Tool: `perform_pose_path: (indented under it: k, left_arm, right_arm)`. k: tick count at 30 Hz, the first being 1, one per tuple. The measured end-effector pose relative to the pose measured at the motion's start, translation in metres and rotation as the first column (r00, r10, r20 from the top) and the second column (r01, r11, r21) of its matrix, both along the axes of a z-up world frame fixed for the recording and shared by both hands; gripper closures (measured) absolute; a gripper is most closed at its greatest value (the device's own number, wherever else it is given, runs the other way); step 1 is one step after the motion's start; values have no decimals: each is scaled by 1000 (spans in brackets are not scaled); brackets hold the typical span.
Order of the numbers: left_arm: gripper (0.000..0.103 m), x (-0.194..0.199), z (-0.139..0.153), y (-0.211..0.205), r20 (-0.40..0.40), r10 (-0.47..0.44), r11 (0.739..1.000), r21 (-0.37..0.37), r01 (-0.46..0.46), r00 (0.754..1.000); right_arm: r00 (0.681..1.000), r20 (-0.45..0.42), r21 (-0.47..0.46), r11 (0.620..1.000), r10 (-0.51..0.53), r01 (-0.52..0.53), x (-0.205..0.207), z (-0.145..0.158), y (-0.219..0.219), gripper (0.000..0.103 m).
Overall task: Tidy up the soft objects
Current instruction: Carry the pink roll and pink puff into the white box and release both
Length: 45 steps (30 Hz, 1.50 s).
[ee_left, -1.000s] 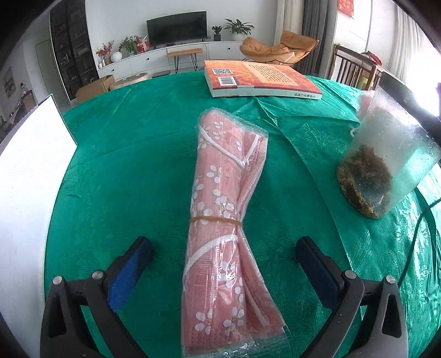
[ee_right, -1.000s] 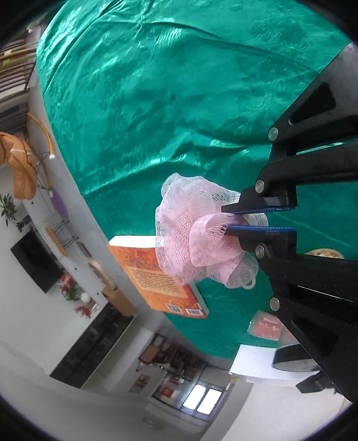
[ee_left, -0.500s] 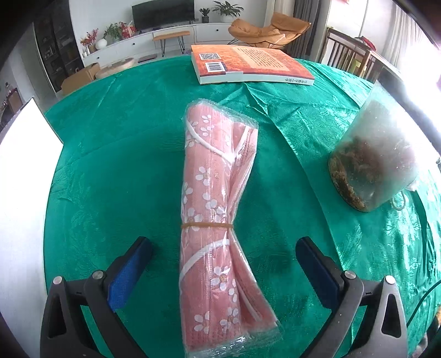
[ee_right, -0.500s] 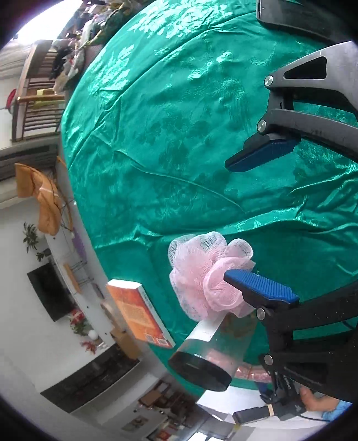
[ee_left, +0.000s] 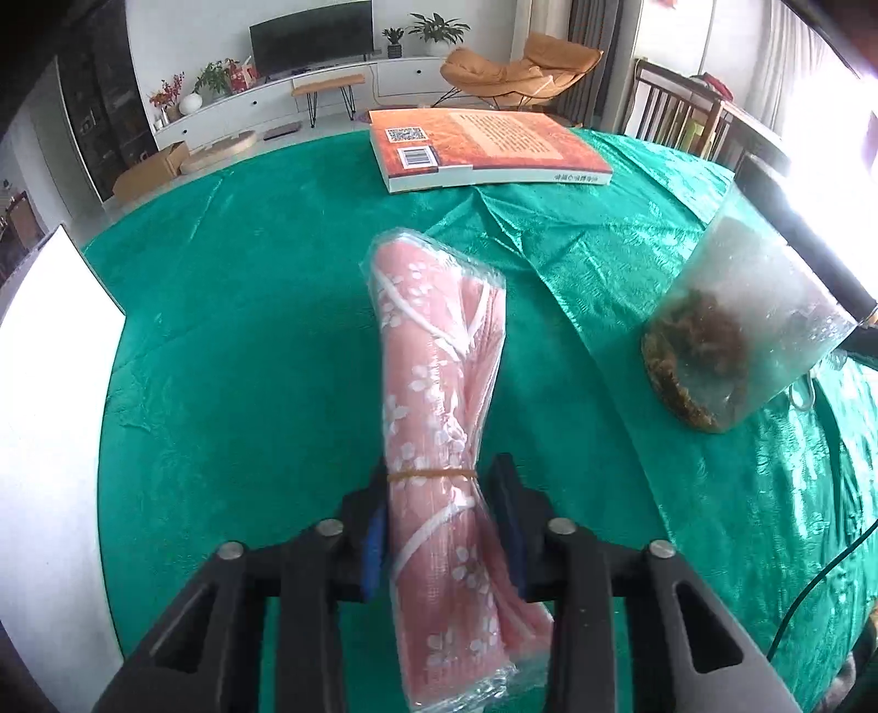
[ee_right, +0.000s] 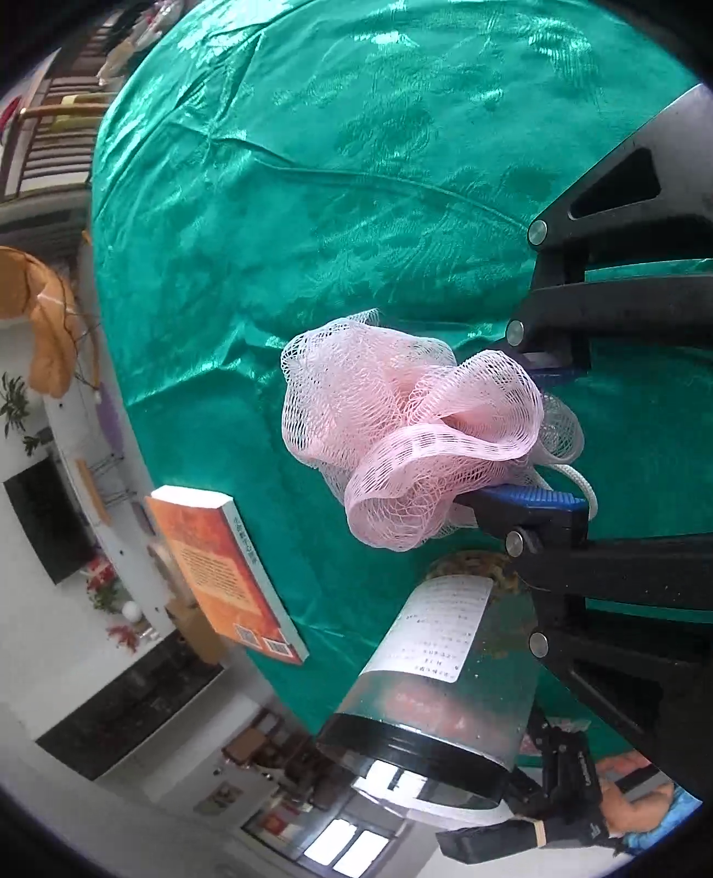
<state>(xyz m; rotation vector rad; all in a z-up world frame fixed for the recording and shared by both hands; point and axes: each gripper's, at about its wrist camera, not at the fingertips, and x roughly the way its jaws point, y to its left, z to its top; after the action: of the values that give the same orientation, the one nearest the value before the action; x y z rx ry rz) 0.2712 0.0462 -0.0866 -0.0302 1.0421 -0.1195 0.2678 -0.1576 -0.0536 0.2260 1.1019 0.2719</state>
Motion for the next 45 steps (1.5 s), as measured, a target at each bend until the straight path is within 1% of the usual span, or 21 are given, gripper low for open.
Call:
perform_pose_path:
  k: [1,5,8,9,11,13,15,17,20,22,25,26,27,28,29,31,33,35,38,40,45]
  left_arm:
    - [73,-2,4,3,10,6,999,-50,-6,1000]
    - [74,-25,33,13,75,45,984,-174,-31,996]
    - [74,-53,66,27,131,69,966,-256,-33,989]
    - [74,-63,78,33,151,73,961,-274,-29,986]
    - [74,-89,102,48,190,81,960,-280,-25,979]
    - [74,-117,126,67,223,94,959,-281,-29,970]
    - [74,-149,146,95,254,124,962,-269,-53,959]
    - [74,-181,160,130,272,174,962,-251,-105,947]
    - [74,-226,170,187,273,271,951,-221,-214,923]
    - [74,-249,169,218,265,329,942,-158,-296,906]
    - [71,-271,156,251,237,412,908,-29,-417,880]
    - [61,-276,149,257,221,436,894,4,-448,872]
    - [35,-280,142,262,207,461,879,30,-476,863]
    - [22,-284,138,264,203,479,867,48,-497,854]
    - [6,-290,136,264,219,485,860,56,-507,847]
    - [5,-299,134,258,267,473,858,79,-508,840]
    - [5,-304,135,251,293,473,844,120,-523,831]
    - [5,-305,137,246,296,505,818,137,-559,811]
    - [5,-312,146,247,299,569,767,144,-626,766]
    - [5,-317,148,244,309,589,748,142,-648,747]
    - [5,-321,153,241,317,594,725,188,-663,739]
  right_arm:
    - [1000,20,-19,1000,-3,4,-8,7,-2,73]
    - [997,68,-70,997,-29,34,-39,38,-14,73]
    - [991,135,-89,995,-22,35,-66,76,-11,73]
    - [987,161,-91,995,-12,27,-75,90,-6,73]
    - [980,199,-85,996,21,-4,-92,120,11,73]
    - [972,222,-74,995,81,-67,-107,145,41,73]
    - [958,236,-51,986,163,-156,-124,164,81,73]
    - [935,248,-15,966,252,-256,-141,178,130,73]
    - [891,255,71,912,375,-404,-167,189,208,73]
    - [858,246,125,863,451,-490,-182,191,260,73]
    - [809,221,171,794,545,-583,-202,182,333,71]
    - [791,205,183,772,576,-609,-208,176,354,61]
    - [776,174,200,750,606,-630,-212,168,374,42]
    - [761,132,222,729,636,-648,-216,156,391,32]
    - [749,98,243,714,656,-657,-219,147,404,28]
    - [735,64,248,703,675,-667,-225,133,418,28]
    - [727,61,215,703,684,-678,-231,127,421,28]
    - [728,66,153,714,682,-683,-234,126,420,29]
    - [726,89,73,723,682,-687,-238,128,416,28]
    - [724,106,36,725,682,-688,-244,130,411,29]
    - [721,117,-25,727,683,-686,-251,130,411,29]
